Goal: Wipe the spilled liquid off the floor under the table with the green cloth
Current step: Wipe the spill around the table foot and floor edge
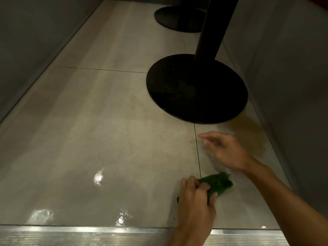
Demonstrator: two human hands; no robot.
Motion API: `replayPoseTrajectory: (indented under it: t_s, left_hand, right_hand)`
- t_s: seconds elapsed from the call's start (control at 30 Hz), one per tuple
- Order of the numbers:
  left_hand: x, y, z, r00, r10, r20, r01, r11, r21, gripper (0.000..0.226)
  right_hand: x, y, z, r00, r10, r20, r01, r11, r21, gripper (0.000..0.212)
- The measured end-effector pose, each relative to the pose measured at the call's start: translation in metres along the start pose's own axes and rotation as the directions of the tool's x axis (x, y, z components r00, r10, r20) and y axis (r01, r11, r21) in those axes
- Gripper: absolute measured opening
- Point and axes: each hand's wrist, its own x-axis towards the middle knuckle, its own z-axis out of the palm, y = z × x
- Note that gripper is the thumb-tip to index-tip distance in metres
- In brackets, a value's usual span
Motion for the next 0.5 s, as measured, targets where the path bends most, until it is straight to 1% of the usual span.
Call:
replayPoseTrajectory:
  t_s: [0.03,0.07,0.1,0.13,0.17,0.2,0.23,0.27,0.33,0.37,0.4,0.43,0.47,0.5]
  left_hand:
    - [0.003,-0.002,-0.005,0.998,-0.014,0.054,0.014,1.000,-0.005,0.025]
    - [0.008,-0.003,-0.012,0.995,-0.002,0.096,0.002,1.000,-0.004,0.028]
    - [0.013,-0.004,-0.021,0.991,0.030,0.130,-0.030,1.000,0.001,0.029]
    - [0.017,-0.004,-0.030,0.986,0.072,0.153,-0.072,0.997,-0.008,0.031]
    - [0.022,-0.004,-0.038,0.978,0.104,0.179,-0.098,0.994,-0.040,0.031]
    - [0.026,-0.003,-0.045,0.972,0.115,0.207,-0.095,0.990,-0.104,0.030]
    - [0.029,-0.004,-0.050,0.965,0.107,0.239,-0.066,0.983,-0.174,0.027]
    - [0.031,-0.005,-0.055,0.959,0.096,0.268,-0.033,0.972,-0.231,0.022]
    - [0.036,-0.011,-0.062,0.941,0.104,0.322,0.008,0.945,-0.327,0.017]
    - [0.039,-0.016,-0.065,0.918,0.117,0.379,0.040,0.923,-0.383,0.018]
    - [0.041,-0.020,-0.068,0.876,0.138,0.462,0.091,0.894,-0.439,0.023]
    - [0.044,-0.025,-0.071,0.828,0.161,0.537,0.126,0.880,-0.458,0.034]
    - [0.048,-0.028,-0.072,0.795,0.187,0.577,0.103,0.896,-0.433,0.046]
    - [0.053,-0.032,-0.073,0.796,0.198,0.572,0.031,0.930,-0.366,0.051]
  right_hand:
    - [-0.009,-0.007,-0.005,0.998,0.006,0.059,-0.008,0.999,0.043,0.026]
    - [-0.020,-0.014,-0.010,0.988,0.018,0.154,-0.032,0.996,0.086,0.029]
    - [-0.031,-0.021,-0.014,0.959,0.036,0.283,-0.071,0.991,0.114,0.032]
    - [-0.042,-0.026,-0.016,0.906,0.046,0.420,-0.109,0.986,0.125,0.035]
    - [-0.052,-0.029,-0.016,0.850,0.046,0.525,-0.133,0.983,0.129,0.039]
    - [-0.060,-0.029,-0.016,0.818,0.042,0.574,-0.148,0.979,0.139,0.044]
    - [-0.066,-0.027,-0.016,0.819,0.038,0.573,-0.152,0.976,0.153,0.047]
    - [-0.069,-0.024,-0.016,0.841,0.038,0.540,-0.144,0.977,0.155,0.045]
    - [-0.072,-0.018,-0.016,0.902,0.065,0.428,-0.128,0.985,0.120,0.027]
    - [-0.074,-0.016,-0.016,0.923,0.081,0.376,-0.137,0.983,0.123,0.019]
    - [-0.075,-0.015,-0.014,0.939,0.087,0.332,-0.145,0.977,0.155,0.015]
    - [-0.075,-0.015,-0.013,0.953,0.086,0.291,-0.151,0.966,0.208,0.014]
    - [-0.077,-0.013,-0.014,0.966,0.092,0.241,-0.158,0.950,0.271,0.014]
    - [-0.078,-0.010,-0.015,0.977,0.099,0.190,-0.159,0.929,0.335,0.014]
